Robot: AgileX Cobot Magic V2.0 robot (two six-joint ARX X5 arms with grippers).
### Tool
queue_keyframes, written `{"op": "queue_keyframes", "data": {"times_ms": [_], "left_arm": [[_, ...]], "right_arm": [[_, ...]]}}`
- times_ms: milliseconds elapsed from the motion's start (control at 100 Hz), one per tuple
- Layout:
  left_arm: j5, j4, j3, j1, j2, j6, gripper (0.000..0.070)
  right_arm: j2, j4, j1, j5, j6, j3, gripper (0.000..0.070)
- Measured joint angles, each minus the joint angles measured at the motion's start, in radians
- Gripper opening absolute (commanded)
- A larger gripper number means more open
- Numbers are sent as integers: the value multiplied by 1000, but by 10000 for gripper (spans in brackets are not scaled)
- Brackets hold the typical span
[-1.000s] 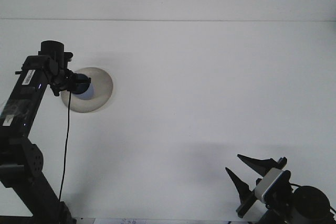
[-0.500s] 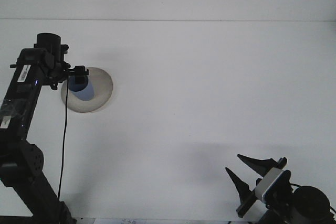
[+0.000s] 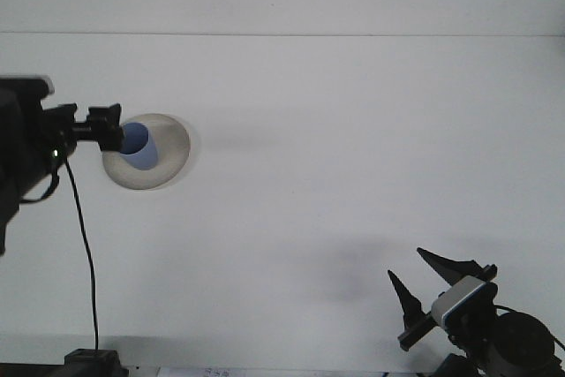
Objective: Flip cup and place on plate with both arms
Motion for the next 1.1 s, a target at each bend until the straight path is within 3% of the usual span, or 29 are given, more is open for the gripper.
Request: {"op": "queue_keyframes", "data": {"times_ms": [180,390,430,460,480,530,540,850,1100], "left_arm": [[6,142,-386,-158,-261,-48,493],[29,277,-811,-370,-553,-179,477],[29,294,-869,-382,-595,-196,405],[29,304,-906,-391,-622,-207,308],[27,309,-932,-397,-639,-214,245],[27,310,-967,-406,-660,-228,6],[27,309,-973,-407,-663,-230,0],[27,285,-998,-414,-703,-252,16],[27,390,-998,-414,-729,-252,15]], "right_arm": [[0,-40,0,2,2,0,451],[0,-72,0,2,3,0,449],[0,-73,0,2,3,0,428],[0,-74,0,2,3,0,359],[0,-74,0,2,3,0,281],[0,-74,0,2,6,0,19],[0,-74,0,2,6,0,0],[0,-65,0,2,9,0,7],[0,-56,0,2,10,0,7]]}}
